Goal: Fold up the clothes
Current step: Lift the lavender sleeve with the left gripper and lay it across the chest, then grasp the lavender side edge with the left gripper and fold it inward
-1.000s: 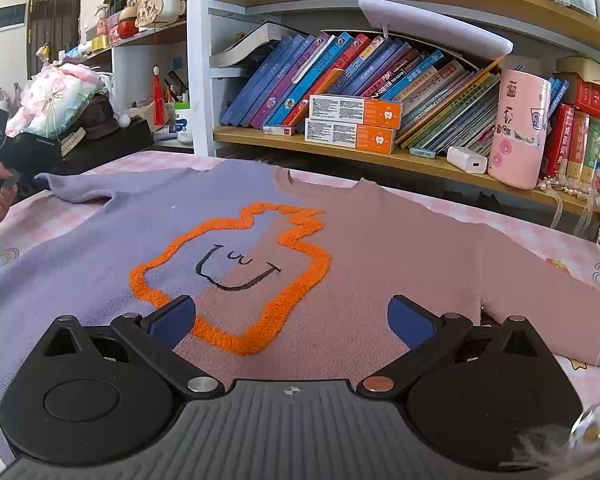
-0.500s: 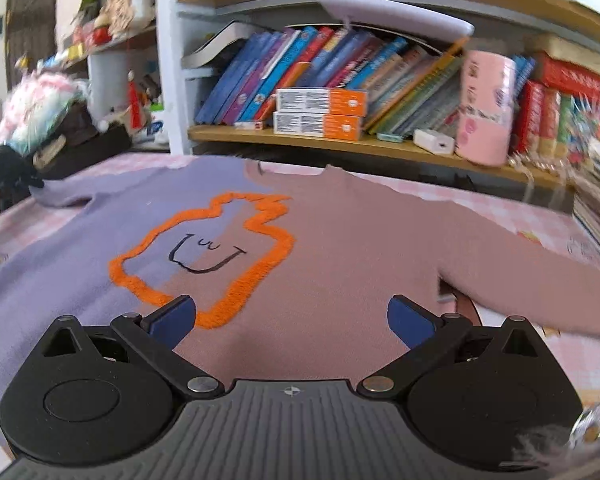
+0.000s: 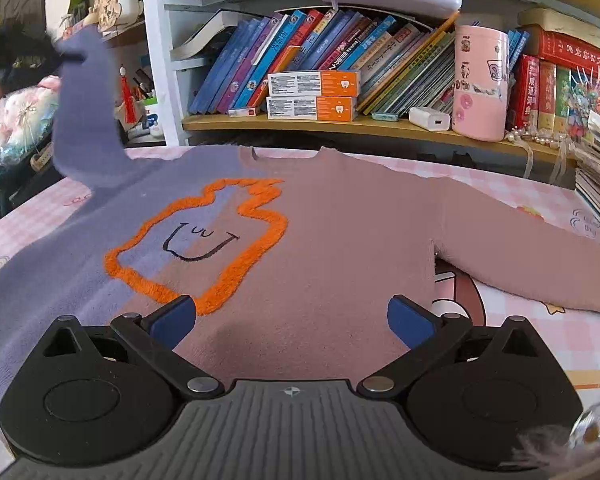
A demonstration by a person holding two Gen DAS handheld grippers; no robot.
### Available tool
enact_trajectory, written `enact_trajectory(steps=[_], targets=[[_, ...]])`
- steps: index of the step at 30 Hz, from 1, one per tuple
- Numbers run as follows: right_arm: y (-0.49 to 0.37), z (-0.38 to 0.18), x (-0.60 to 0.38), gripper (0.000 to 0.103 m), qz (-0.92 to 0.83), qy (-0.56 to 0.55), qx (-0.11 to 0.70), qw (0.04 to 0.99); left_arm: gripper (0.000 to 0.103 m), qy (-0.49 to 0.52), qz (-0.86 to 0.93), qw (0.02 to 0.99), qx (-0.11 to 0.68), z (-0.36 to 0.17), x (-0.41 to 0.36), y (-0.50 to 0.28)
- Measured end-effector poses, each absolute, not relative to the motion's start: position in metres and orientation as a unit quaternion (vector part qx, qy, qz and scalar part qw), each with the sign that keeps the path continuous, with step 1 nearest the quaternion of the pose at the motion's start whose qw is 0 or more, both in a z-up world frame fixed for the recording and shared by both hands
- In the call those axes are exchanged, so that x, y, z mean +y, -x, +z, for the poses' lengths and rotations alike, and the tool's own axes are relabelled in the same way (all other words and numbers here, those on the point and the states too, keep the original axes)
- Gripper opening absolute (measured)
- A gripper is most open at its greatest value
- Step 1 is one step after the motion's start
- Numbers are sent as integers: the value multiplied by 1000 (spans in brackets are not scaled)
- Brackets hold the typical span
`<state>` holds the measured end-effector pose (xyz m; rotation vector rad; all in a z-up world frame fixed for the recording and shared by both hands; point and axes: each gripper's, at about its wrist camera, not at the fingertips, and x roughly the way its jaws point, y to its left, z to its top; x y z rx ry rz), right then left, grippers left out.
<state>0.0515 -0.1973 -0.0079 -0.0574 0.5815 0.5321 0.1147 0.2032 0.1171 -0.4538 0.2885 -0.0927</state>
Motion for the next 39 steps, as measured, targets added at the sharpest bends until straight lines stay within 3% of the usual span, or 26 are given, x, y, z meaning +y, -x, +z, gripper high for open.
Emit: enact_trajectory(steps=[8, 16, 18, 23, 28, 32, 39], targets=[[-56, -8, -202, 103, 263, 14, 288, 921, 3, 244, -124, 946, 175, 98, 100, -170], [-58, -9, -205, 103, 268, 4, 292, 918, 4, 229, -137, 929, 256, 49, 43, -201], [-57, -9, -205, 103, 268, 3, 292, 918, 11, 226, -143, 923, 277, 44, 38, -202], [-58, -9, -207, 103, 268, -3, 291, 918, 27, 177, -173, 936, 250, 67, 44, -170], [-58, -8, -208, 103, 265, -4, 289, 920, 27, 57, -122, 961, 241, 79, 73, -112], [-58, -8, -212, 103, 260, -14, 286, 922, 28, -45, -41, 958, 281, 53, 96, -68], [-62, -9, -222, 103, 259, -44, 290, 920, 30, -31, 12, 946, 323, 10, 141, -38]])
